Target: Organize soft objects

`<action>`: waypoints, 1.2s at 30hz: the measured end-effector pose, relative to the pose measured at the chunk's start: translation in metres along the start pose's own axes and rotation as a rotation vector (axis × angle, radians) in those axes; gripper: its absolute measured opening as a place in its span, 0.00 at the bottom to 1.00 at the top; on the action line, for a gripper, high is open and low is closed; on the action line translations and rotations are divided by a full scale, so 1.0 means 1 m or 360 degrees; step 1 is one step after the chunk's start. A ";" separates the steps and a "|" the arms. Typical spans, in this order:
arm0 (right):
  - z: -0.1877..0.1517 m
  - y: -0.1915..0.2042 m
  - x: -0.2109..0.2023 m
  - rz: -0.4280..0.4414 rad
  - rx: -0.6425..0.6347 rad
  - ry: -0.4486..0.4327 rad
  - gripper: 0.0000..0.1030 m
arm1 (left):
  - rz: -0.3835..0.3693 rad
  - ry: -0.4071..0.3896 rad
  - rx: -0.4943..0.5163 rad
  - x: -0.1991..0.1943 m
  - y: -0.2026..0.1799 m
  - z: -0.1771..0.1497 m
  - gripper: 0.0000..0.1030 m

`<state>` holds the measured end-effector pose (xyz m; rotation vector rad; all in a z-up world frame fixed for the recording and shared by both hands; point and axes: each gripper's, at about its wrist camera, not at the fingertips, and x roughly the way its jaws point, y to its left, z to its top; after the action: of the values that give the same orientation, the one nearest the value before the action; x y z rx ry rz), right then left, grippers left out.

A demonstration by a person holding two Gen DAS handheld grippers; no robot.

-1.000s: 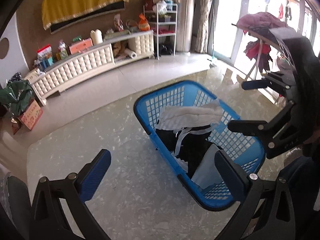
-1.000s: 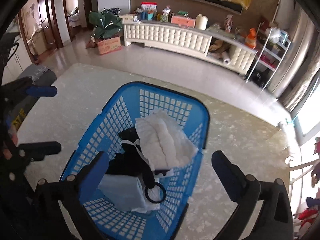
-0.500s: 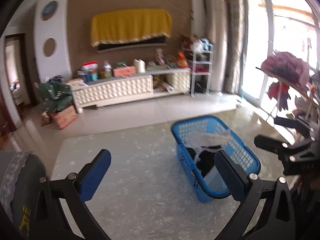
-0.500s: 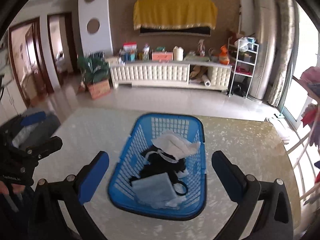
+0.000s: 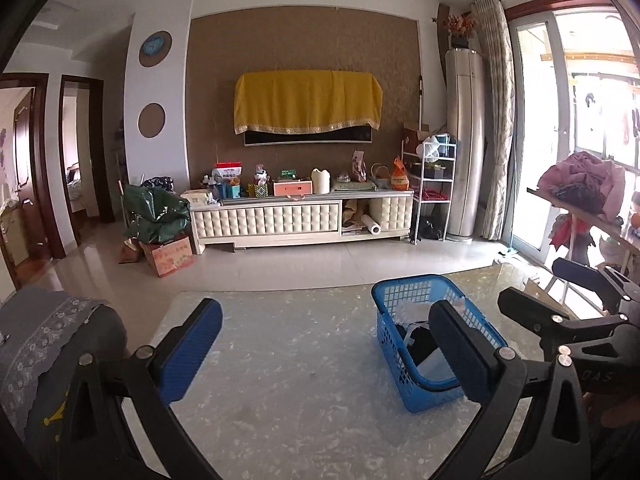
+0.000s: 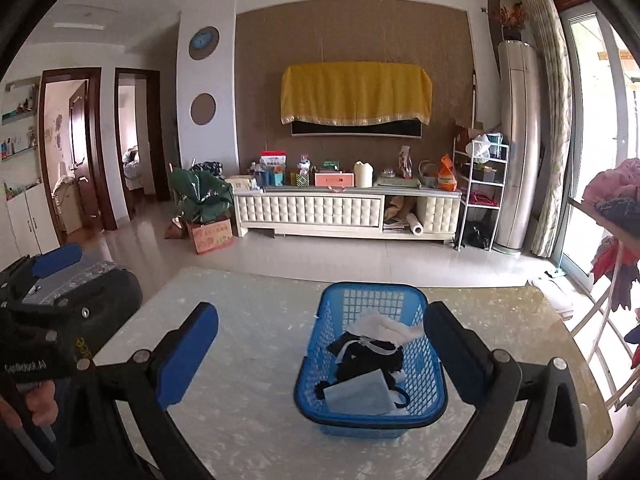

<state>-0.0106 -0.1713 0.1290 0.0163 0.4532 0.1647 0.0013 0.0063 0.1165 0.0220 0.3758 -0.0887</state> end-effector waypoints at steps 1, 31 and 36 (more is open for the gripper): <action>0.000 0.000 -0.001 0.0003 0.0003 -0.0009 1.00 | 0.0002 -0.0005 -0.0004 -0.002 0.000 -0.001 1.00; -0.020 0.004 -0.015 0.0030 0.0002 -0.0041 1.00 | -0.0030 -0.0017 -0.0039 -0.025 0.002 -0.012 1.00; -0.019 0.003 -0.016 0.0028 0.0003 -0.0043 1.00 | -0.0014 -0.0018 -0.0025 -0.026 0.001 -0.014 1.00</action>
<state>-0.0340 -0.1710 0.1187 0.0245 0.4264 0.1811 -0.0281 0.0097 0.1134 0.0043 0.3653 -0.0943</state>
